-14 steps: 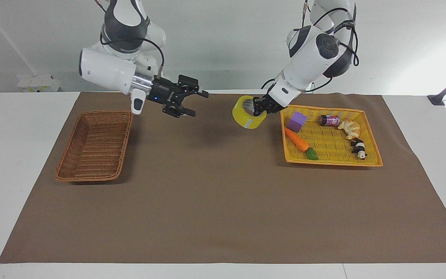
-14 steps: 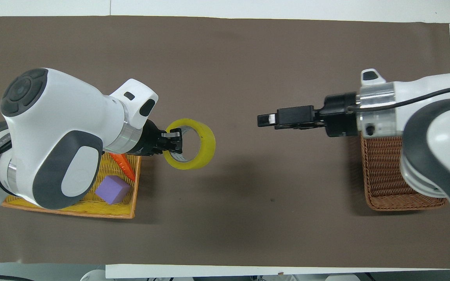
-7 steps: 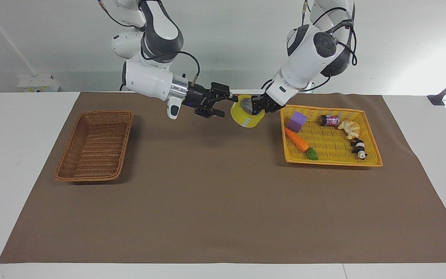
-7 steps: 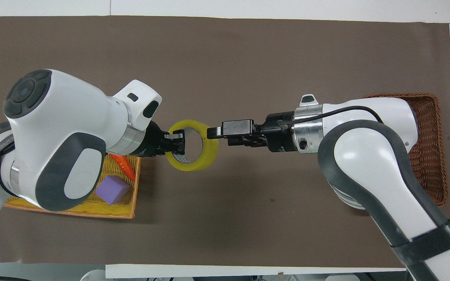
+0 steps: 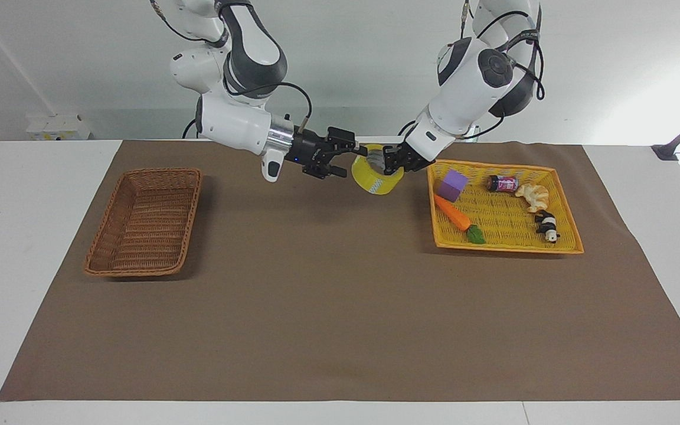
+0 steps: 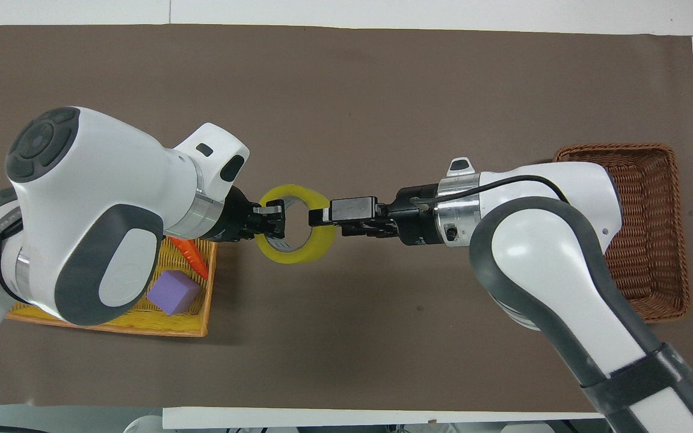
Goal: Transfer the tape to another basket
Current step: 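Grasp the tape roll with the right gripper beside the left gripper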
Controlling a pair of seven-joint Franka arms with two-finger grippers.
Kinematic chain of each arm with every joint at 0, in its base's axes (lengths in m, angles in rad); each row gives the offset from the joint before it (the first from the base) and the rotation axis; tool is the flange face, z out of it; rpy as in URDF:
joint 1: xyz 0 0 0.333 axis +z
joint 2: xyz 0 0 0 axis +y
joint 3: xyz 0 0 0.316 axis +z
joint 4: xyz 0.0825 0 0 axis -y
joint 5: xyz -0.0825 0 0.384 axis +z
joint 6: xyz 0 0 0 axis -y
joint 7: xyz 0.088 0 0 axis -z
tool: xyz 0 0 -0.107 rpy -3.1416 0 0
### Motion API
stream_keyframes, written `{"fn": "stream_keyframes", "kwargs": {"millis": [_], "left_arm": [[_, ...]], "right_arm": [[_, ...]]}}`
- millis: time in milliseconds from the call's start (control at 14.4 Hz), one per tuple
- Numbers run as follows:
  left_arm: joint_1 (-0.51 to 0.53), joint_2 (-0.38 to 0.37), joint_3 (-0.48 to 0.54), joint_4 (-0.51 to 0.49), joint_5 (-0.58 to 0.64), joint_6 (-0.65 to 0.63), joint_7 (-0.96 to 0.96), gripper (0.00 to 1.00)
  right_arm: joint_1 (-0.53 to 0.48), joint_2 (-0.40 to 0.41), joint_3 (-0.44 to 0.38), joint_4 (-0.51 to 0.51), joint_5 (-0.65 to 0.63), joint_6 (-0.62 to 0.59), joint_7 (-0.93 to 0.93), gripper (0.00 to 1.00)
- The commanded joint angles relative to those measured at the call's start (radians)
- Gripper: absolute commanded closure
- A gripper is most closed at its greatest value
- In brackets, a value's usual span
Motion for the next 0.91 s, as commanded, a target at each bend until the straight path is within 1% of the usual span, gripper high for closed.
{"fn": "stream_keyframes", "kwargs": {"millis": [0, 209, 279, 348, 488, 557, 627, 697, 836], "left_arm": [[-0.017, -0.007, 0.015, 0.007, -0.014, -0.002, -0.015, 1.00], [-0.017, -0.006, 0.015, 0.012, -0.016, 0.004, -0.017, 1.00], [-0.017, -0.006, 0.015, 0.012, -0.016, 0.005, -0.024, 1.00], [-0.017, -0.006, 0.015, 0.012, -0.016, 0.005, -0.027, 1.00], [-0.017, -0.006, 0.015, 0.012, -0.014, 0.004, -0.029, 1.00], [-0.017, -0.006, 0.015, 0.012, -0.014, 0.005, -0.029, 1.00], [-0.017, -0.006, 0.015, 0.010, -0.014, 0.005, -0.029, 1.00], [-0.017, -0.006, 0.015, 0.010, -0.014, 0.004, -0.029, 1.00], [-0.017, -0.006, 0.015, 0.010, -0.014, 0.004, -0.029, 1.00]], "right_arm": [[0.016, -0.014, -0.002, -0.018, 0.021, 0.016, -0.002, 0.01], [0.027, -0.015, -0.004, -0.018, 0.021, 0.021, 0.000, 0.02], [0.027, -0.015, -0.004, -0.018, 0.019, 0.021, -0.002, 0.07], [0.027, -0.015, -0.004, -0.018, 0.018, 0.019, -0.005, 0.17], [0.027, -0.014, -0.004, -0.018, 0.018, 0.021, -0.003, 0.56], [0.026, -0.014, -0.004, -0.018, 0.018, 0.016, -0.002, 0.77], [0.024, -0.014, -0.004, -0.018, 0.018, 0.013, -0.002, 0.92], [0.026, -0.014, -0.004, -0.018, 0.016, 0.016, 0.000, 1.00], [0.024, -0.014, -0.004, -0.017, 0.016, 0.011, 0.000, 1.00]]}}
